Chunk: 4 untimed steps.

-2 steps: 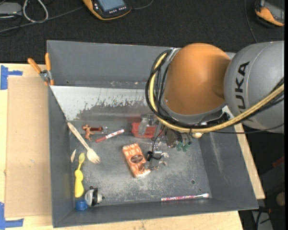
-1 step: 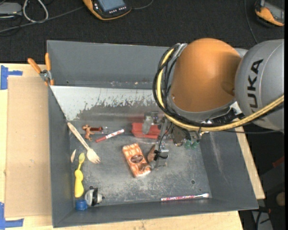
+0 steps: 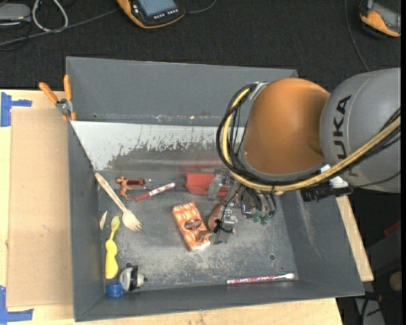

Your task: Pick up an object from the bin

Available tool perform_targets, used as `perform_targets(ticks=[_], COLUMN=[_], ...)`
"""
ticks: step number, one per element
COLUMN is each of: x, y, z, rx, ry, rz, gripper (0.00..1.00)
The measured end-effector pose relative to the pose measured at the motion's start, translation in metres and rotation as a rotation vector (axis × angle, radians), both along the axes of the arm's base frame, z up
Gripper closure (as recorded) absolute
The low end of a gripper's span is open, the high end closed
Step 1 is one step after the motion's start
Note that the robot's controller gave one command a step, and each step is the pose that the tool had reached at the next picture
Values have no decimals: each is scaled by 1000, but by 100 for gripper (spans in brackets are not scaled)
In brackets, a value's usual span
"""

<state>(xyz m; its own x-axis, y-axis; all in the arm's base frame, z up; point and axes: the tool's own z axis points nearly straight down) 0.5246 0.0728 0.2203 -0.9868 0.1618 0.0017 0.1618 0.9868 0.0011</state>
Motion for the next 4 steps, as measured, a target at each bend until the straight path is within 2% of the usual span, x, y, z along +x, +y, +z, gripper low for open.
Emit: perform_targets(ticks=[1, 2, 3, 4], x=[3, -2, 3, 4], y=[-4, -6, -13, -51], z=[-65, -79, -104, -151], rx=[1, 1, 0, 1], ry=[-3, 3, 3, 1], rz=[191, 272, 123, 180], gripper=[0, 0, 0, 100])
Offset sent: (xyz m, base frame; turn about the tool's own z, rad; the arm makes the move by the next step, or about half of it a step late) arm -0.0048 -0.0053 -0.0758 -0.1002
